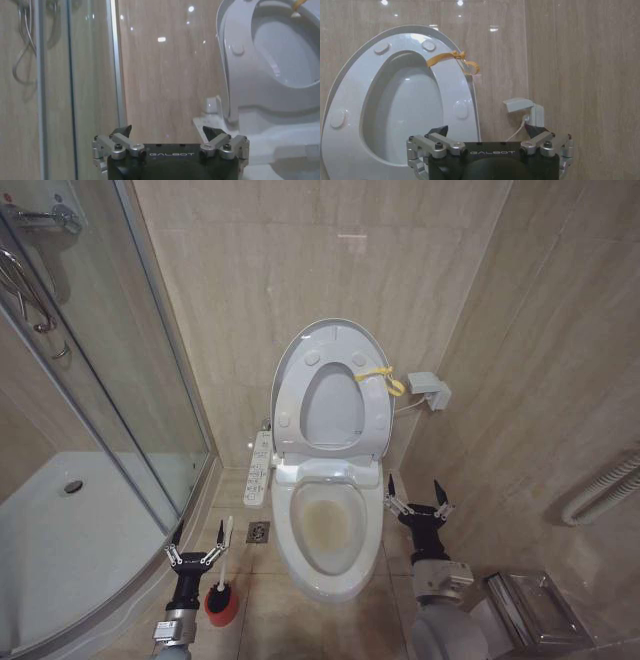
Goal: Open the toilet lid, clean the toilet bowl with a toilet brush, close the toilet lid, and flush.
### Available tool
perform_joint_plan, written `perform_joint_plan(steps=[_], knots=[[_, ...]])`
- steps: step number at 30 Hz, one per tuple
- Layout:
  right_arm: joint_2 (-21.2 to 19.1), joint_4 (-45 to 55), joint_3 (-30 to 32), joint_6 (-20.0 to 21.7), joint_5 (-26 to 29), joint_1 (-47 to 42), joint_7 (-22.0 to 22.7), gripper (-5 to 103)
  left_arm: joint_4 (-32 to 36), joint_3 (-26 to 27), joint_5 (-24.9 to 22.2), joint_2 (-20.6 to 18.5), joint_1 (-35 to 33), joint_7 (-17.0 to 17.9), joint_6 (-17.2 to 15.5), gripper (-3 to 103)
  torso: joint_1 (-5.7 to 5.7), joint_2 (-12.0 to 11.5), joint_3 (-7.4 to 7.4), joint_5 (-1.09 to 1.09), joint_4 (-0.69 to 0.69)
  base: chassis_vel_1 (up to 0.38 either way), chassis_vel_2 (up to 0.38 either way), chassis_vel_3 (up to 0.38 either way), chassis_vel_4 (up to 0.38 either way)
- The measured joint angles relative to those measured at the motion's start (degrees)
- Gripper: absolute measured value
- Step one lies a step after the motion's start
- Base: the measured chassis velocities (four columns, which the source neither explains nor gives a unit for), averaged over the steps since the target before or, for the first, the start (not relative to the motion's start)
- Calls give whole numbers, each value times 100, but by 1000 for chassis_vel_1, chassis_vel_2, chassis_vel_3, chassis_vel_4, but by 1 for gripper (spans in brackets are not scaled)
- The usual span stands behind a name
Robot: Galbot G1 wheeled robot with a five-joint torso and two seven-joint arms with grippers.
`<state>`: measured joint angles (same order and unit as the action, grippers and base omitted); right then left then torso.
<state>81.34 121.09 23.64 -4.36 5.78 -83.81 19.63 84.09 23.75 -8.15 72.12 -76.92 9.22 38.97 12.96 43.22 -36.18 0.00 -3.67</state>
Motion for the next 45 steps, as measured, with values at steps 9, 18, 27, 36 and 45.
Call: perform_joint_plan(steps=[9,18,27,36,45], knots=[[0,0,0,0,0,0,0,100,-811,-163,-393,-16,441,-471,-123,94,0,0,0,0,0,0,0,0,0],[0,0,0,0,0,0,0,100,-2108,-287,-534,-60,1323,-822,5,98,0,0,0,0,1,0,0,0,0],[0,0,0,0,0,0,0,100,-2865,-475,-859,-60,2098,-1339,4,100,0,0,0,1,0,0,0,0,0],[0,0,0,0,0,0,0,100,-3222,-666,-1192,29,2334,-1799,-22,100,-1,0,0,1,0,0,0,0,0],[0,0,0,0,0,0,0,100,-3608,-659,-1267,68,2500,-2183,-75,102,-1,0,0,1,0,0,0,0,0]])
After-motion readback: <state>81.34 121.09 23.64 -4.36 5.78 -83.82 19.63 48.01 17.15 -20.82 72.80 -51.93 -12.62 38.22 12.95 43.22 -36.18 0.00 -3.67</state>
